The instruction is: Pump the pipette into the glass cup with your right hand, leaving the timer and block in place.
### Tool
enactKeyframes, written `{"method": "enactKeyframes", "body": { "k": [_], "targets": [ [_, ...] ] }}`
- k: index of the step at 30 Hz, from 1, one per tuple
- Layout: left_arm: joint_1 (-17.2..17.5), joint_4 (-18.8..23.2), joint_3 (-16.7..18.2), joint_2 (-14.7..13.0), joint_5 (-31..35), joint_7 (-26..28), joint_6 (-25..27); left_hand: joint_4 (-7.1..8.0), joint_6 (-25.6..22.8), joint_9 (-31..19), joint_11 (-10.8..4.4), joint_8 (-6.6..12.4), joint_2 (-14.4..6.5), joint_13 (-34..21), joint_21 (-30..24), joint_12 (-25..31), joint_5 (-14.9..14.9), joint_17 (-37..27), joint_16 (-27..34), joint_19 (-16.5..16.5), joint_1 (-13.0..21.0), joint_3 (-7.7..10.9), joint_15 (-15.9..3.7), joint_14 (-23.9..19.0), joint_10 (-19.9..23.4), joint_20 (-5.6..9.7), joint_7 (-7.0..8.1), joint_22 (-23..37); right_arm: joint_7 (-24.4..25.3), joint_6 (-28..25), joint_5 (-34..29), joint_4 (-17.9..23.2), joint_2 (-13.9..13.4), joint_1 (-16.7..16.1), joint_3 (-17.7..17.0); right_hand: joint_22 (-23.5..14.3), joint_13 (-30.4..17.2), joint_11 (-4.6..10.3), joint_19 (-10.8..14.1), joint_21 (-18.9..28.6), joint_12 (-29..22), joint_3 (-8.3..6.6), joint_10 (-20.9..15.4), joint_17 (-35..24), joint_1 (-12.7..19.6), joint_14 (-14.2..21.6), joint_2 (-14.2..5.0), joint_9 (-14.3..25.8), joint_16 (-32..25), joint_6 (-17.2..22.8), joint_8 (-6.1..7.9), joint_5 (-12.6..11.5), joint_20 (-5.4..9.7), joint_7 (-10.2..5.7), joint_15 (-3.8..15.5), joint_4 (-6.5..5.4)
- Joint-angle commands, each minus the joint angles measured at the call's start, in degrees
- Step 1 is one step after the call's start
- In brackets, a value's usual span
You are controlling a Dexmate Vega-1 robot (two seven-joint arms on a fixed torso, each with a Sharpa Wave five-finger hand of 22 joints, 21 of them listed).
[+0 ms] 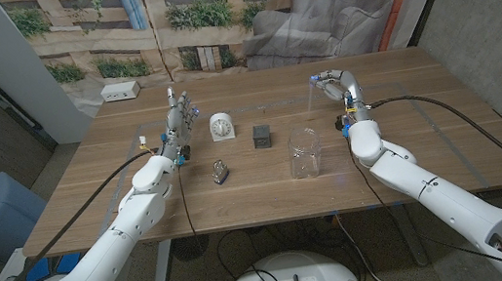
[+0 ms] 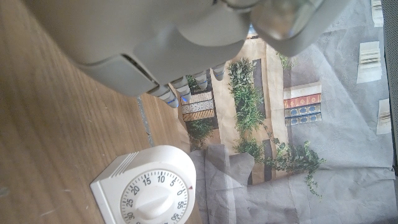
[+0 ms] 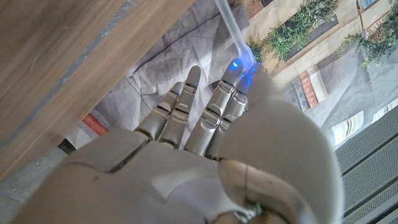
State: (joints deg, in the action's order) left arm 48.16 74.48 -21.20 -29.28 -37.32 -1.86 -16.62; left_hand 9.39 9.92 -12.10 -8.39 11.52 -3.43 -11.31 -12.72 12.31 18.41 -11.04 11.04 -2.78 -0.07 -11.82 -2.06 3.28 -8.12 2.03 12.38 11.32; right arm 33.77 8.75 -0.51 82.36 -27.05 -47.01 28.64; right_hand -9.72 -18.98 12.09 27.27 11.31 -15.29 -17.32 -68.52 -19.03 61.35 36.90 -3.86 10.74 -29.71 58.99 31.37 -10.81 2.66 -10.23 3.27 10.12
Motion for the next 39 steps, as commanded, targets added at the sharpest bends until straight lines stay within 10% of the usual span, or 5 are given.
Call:
{"method": "enactKeyframes", "body": {
  "k": [1, 8, 15, 39],
  "targets": [
    [0.0, 0.0, 0.0, 0.0, 0.1, 0.1, 0.0, 0.0, 0.2, -0.1, -0.11, 0.34, -2.5, -0.3, -0.3, 0.3, 0.4, -0.3, 0.3, -0.3, -0.1, -0.39, -6.64, 0.5, -0.1, 5.12, 0.33, 0.1, 1.6, 0.4, -1.2, -0.3, 0.3, -0.2, 0.1, -0.2, -0.4, 0.11, -0.1, 0.2, -0.5, -0.41, -0.8, -0.7, 1.9, 1.2, -0.01, 0.0, -1.0, 1.5, 0.28, 0.0, 1.75, -0.96, 9.91, 0.02],
    [0.0, 0.0, 0.0, 0.1, 0.1, 0.1, 0.0, -0.01, 0.2, -0.1, -0.16, 0.34, -2.5, -0.3, -0.3, 0.3, 0.4, -0.3, 0.3, -0.3, -0.1, -0.39, -6.55, 0.6, -0.1, 5.15, 0.33, 0.1, 5.1, 2.6, -3.1, -2.2, 1.6, 0.0, 0.3, -0.1, -2.3, -0.34, -1.1, -0.2, -1.2, -0.49, -1.2, -1.5, 6.2, 4.4, 0.09, -0.2, -1.7, 2.4, -0.36, -0.5, 6.33, -0.61, 10.42, -0.21],
    [0.0, 0.0, 0.0, 0.1, 0.1, 0.1, 0.0, -0.01, 0.2, -0.1, -0.16, 0.34, -2.5, -0.3, -0.3, 0.3, 0.4, -0.3, 0.3, -0.4, -0.1, -0.39, -6.59, 0.5, -0.1, 5.13, 0.33, 0.1, 6.4, 2.5, -3.3, -1.8, 1.9, -0.4, -0.1, 0.0, -3.7, -0.53, -1.8, -0.4, -1.8, -0.06, -1.6, -1.6, 7.7, 6.6, 0.46, -0.1, -1.4, 3.0, -0.79, -0.7, 7.64, -0.43, 10.46, -0.62],
    [0.0, 0.0, 0.0, 0.0, 0.0, -0.1, 0.0, 0.0, 0.2, -0.1, -0.24, 0.34, -2.5, -0.3, -0.3, 0.3, 0.4, -0.3, 0.3, -0.4, -0.1, -0.39, -6.61, 0.5, 0.0, 5.13, 0.33, 0.1, 1.7, 0.5, 0.8, 1.2, 0.6, -1.7, -1.2, 0.0, -3.4, 0.16, -1.5, -0.1, 0.1, 2.13, -0.9, -0.8, 4.2, 5.4, 0.32, 0.1, 2.4, 1.8, -2.61, -0.2, 5.6, -0.94, 9.45, -3.2]
  ]
}}
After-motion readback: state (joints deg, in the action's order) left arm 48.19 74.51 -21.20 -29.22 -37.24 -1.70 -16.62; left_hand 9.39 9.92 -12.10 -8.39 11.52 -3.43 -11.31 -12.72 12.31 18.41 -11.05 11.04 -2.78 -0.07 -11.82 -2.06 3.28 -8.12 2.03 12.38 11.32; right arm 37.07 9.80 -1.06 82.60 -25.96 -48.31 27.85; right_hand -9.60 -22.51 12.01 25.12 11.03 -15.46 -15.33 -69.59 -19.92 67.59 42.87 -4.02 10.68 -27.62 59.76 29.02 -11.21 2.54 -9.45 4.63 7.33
